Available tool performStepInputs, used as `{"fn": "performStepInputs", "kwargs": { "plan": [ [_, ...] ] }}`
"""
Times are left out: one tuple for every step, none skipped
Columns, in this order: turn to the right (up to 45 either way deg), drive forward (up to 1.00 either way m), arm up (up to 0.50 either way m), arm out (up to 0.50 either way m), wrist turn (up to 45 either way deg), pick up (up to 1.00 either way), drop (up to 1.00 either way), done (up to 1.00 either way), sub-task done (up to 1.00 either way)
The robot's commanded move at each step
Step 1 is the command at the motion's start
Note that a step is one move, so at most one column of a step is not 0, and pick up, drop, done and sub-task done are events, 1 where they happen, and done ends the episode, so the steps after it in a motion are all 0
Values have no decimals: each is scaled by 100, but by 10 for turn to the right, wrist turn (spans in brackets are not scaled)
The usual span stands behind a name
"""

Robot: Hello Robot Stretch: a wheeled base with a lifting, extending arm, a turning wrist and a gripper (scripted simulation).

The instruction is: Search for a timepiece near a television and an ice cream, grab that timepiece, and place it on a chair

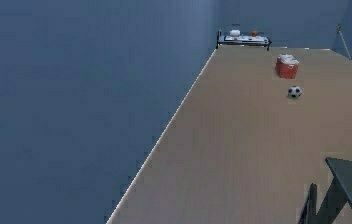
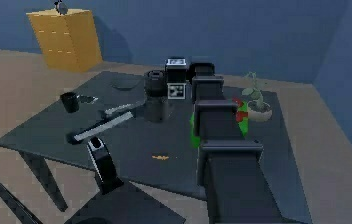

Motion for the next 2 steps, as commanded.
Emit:
{"fn": "performStepInputs", "kwargs": {
  "plan": [
    [0, 0, 0, 0, -450, 0, 0, 0, 0],
    [0, 0, 0, 0, -150, 0, 0, 0, 0]
  ]
}}
